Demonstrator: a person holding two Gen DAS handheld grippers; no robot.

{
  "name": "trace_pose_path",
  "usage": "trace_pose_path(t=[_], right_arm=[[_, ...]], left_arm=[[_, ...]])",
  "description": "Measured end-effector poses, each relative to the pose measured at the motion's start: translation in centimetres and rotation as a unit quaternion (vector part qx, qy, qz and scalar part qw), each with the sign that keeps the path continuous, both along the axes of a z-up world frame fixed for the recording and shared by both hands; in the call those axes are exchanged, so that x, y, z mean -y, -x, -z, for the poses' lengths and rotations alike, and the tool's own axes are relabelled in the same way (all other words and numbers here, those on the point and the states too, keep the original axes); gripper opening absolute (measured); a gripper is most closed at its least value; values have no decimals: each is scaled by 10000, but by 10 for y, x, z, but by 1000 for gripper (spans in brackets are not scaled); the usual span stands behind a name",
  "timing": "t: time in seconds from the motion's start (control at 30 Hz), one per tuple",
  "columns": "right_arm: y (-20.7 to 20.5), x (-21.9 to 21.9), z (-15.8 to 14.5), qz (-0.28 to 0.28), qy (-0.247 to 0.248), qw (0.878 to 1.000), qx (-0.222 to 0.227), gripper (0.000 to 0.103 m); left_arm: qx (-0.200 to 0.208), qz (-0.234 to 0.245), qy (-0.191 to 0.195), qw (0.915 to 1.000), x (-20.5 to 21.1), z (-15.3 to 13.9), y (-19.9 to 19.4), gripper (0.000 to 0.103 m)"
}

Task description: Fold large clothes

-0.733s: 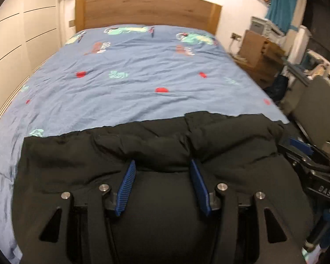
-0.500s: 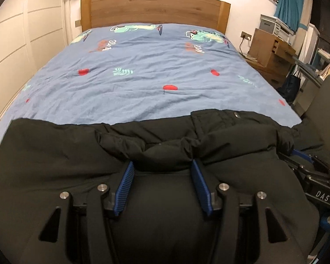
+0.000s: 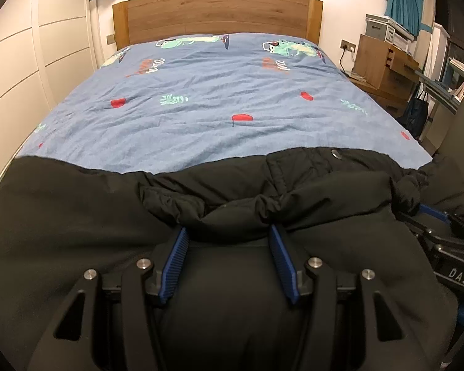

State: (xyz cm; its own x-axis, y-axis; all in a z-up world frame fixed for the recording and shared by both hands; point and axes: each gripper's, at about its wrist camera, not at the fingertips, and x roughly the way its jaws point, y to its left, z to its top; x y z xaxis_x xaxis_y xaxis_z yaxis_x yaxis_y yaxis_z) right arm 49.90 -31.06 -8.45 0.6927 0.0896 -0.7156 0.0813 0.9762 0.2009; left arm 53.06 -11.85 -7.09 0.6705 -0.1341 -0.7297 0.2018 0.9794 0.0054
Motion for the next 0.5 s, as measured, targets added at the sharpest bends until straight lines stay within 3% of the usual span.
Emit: trace_pose_path(t=[0.2,0.33,0.43,0.5], right_arm=[[40,-12,-37,-8,429,9982,430,84],[84,-18,-59,-128,402,9956,839,89],[100,-22,-56,-265,358,9957,813,90],[103,-24,-42,-330,397,9964,667,91]], left_arm=[[425,27,-237,9988,-7,-30,43,52],[689,-62,-177,9974,-24,-44,82,52],[848,-225,-216,9959,-41,-43,101,53],[740,-325,-275,9963,-52,-34,102,57]])
